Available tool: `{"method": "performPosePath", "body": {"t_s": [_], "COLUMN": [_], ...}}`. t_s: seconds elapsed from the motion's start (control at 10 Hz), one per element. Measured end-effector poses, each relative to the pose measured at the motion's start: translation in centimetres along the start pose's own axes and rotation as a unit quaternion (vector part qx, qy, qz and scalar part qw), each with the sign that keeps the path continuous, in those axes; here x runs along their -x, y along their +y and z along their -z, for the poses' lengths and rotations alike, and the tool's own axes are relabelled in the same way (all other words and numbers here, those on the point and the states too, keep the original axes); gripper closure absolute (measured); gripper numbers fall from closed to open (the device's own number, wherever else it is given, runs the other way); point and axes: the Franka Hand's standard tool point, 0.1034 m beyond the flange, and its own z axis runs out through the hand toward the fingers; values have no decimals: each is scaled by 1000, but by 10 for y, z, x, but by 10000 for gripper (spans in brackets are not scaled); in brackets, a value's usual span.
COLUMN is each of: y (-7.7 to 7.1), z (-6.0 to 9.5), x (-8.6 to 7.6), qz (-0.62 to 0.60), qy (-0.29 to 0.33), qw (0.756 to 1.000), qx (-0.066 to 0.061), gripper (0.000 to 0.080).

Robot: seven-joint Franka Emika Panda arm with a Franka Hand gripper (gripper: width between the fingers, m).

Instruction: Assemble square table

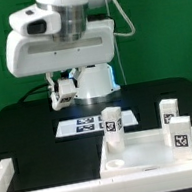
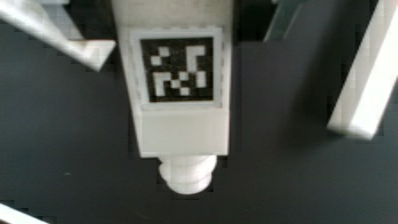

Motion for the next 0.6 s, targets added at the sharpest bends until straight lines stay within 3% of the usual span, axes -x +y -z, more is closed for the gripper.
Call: {"method": "performPosePath", "body": {"t_s": [0.2, 0.4, 0.6], "y": [2, 8, 4], "z": [-2, -2, 14], "x": [5, 2, -26], "qz": [1, 2, -31], "qy": [57, 111, 157], "qw": [998, 994, 987], "qx": [5, 18, -1], "gripper": [509, 509, 509]}}
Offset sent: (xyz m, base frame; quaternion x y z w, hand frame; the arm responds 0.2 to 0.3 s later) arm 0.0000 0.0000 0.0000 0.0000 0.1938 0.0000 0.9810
